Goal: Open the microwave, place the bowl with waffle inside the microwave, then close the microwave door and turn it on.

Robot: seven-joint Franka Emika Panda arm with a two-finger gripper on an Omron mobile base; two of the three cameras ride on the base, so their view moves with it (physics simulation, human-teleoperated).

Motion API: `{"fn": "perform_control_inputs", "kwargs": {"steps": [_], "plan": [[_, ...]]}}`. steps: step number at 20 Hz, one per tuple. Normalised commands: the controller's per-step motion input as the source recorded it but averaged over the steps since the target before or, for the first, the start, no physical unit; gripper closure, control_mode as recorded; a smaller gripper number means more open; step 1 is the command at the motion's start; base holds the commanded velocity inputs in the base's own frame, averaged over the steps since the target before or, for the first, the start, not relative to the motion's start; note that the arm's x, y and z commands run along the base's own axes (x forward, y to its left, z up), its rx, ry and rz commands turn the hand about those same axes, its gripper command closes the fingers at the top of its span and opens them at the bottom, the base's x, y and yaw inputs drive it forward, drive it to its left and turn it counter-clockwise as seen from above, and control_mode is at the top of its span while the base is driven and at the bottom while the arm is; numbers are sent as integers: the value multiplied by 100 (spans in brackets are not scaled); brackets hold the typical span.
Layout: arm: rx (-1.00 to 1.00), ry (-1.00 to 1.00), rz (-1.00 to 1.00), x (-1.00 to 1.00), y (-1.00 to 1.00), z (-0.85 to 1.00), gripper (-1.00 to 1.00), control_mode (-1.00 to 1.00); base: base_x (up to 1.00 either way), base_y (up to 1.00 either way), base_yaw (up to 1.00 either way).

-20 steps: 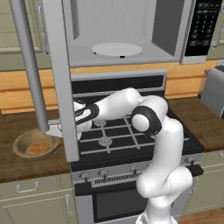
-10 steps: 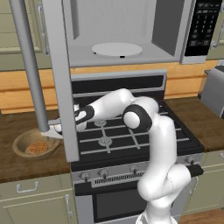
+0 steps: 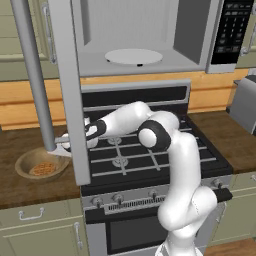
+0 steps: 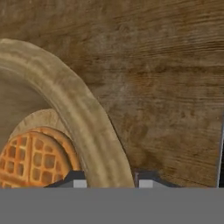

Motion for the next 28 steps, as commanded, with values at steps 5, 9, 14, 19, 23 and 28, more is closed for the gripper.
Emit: {"fn": "perform_control_inputs", "kwargs": {"steps": [5, 9, 14, 19, 23, 28], "plan": [[7, -7, -1, -7, -34, -9, 100, -100, 0, 0, 0], [22, -24, -7, -31, -78, 27, 100, -100, 0, 0, 0], [16, -25, -6, -47, -84, 80, 100, -100, 0, 0, 0], [3, -9, -14, -42, -100, 85, 100, -100, 0, 0, 0], [4, 3, -23, -18, -100, 95, 100, -100, 0, 0, 0], [8, 19, -30, -3, -100, 91, 100, -100, 0, 0, 0]]}}
